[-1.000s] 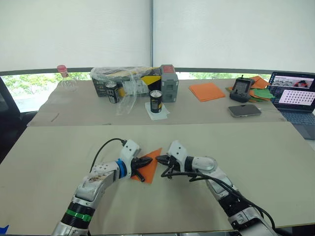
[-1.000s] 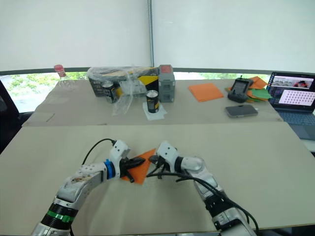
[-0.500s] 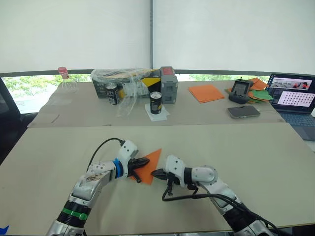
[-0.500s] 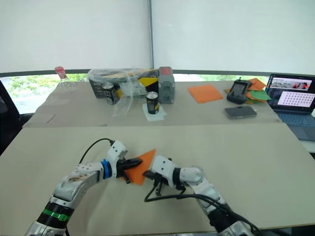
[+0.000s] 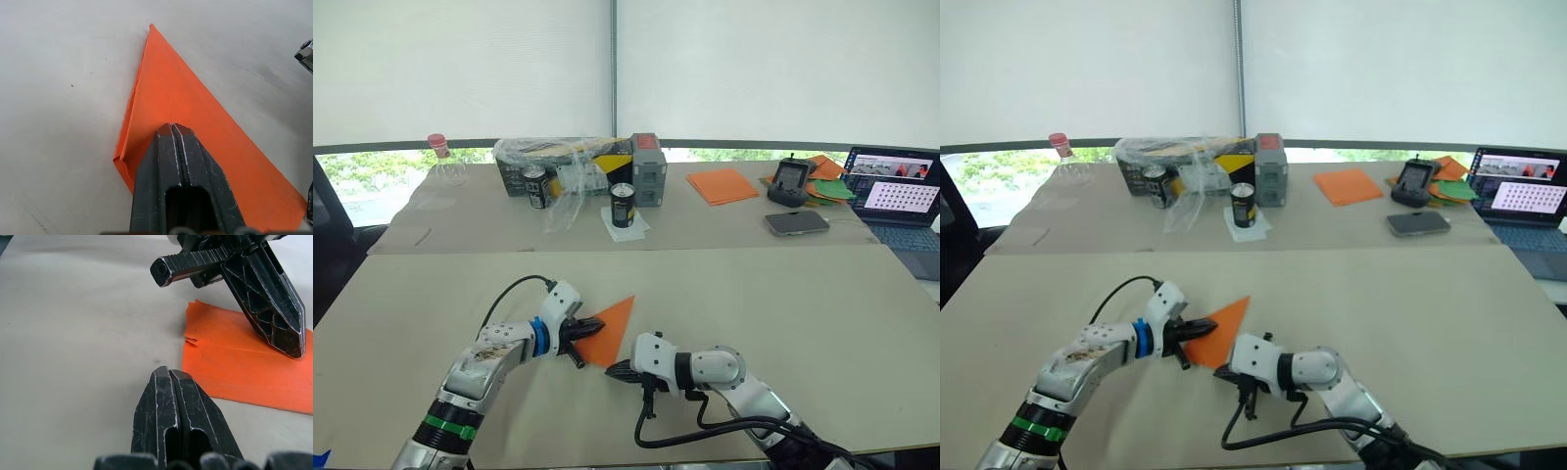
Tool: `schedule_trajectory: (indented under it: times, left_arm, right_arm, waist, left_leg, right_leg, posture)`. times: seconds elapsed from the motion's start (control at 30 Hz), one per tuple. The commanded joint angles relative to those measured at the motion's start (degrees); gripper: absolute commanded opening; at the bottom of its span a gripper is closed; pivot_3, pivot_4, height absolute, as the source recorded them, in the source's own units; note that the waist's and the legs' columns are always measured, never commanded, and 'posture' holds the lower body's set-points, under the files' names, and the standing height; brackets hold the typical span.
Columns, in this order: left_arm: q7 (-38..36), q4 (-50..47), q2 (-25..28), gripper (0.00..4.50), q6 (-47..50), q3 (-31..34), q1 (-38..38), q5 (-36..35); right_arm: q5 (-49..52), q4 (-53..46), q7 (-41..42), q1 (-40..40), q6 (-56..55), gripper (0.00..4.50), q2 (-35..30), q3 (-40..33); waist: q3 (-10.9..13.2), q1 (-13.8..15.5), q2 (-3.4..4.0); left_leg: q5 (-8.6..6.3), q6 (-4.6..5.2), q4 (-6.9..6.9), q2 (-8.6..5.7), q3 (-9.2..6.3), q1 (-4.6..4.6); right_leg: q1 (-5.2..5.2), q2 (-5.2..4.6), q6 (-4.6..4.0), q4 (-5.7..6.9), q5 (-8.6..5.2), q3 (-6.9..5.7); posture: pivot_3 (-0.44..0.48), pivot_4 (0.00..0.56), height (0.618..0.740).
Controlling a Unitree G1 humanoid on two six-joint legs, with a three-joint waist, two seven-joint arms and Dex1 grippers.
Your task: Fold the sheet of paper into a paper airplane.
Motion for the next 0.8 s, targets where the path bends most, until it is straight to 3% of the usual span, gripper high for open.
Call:
schedule_trajectory:
  times: [0.03, 0.23, 0.33, 0.53, 0.8]
  left_arm:
    - [-0.3, -0.4, 0.5, 0.02, 0.9, -0.4, 0.9, 0.3]
    - [0.4, 0.5, -0.5, 0.02, -0.4, -0.2, 0.9, 0.7]
    - [1.2, 1.8, -1.2, 0.02, -1.1, 0.4, 0.2, 0.8]
    - [2.9, 5.1, -3.0, 0.02, -2.5, 1.0, -2.9, 2.0]
    - [1.2, 11.4, -5.4, 0.02, -5.7, -0.7, -8.7, 3.4]
  right_arm:
    - [1.2, -0.4, 0.9, 1.9, 3.3, 0.00, -0.4, 0.5]
    - [9.9, -7.7, 3.4, -0.2, 8.2, 0.00, -3.5, -8.1]
    - [7.7, -4.9, 3.1, -2.9, 6.5, 0.00, -4.5, -7.6]
    - [2.2, 3.0, -3.4, -7.6, 5.5, 0.00, 1.2, -5.1]
    - [-3.2, 10.1, -9.3, -7.2, 6.9, 0.00, 5.0, -2.5]
  waist:
    - [0.0, 0.1, 0.00]
    - [0.0, 0.3, -0.01]
    - [0.0, 0.3, 0.00]
    - [0.0, 0.4, -0.01]
    - [0.0, 0.3, -0.01]
  left_leg:
    - [0.00, 0.00, 0.00, 0.00, 0.00, 0.01]
    - [0.00, 0.00, 0.00, -0.09, 0.00, -0.11]
    - [0.00, 0.00, 0.01, -0.09, 0.00, -0.09]
    - [0.01, 0.00, 0.01, -0.04, -0.06, -0.12]
    - [0.02, -0.02, 0.03, -0.12, -0.05, -0.11]
  right_leg:
    - [0.00, 0.00, 0.00, 0.01, 0.00, 0.00]
    - [-0.03, -0.10, 0.00, -0.08, 0.00, 0.00]
    - [-0.02, -0.09, 0.00, -0.05, 0.00, 0.00]
    - [-0.08, -0.03, -0.01, 0.03, 0.00, -0.08]
    - [-0.07, -0.09, -0.01, 0.06, 0.01, -0.05]
  posture:
    - [0.000, 0.150, 0.740]
    - [0.000, 0.150, 0.740]
    - [0.000, 0.150, 0.740]
    - [0.000, 0.150, 0.740]
    - [0.000, 0.150, 0.740]
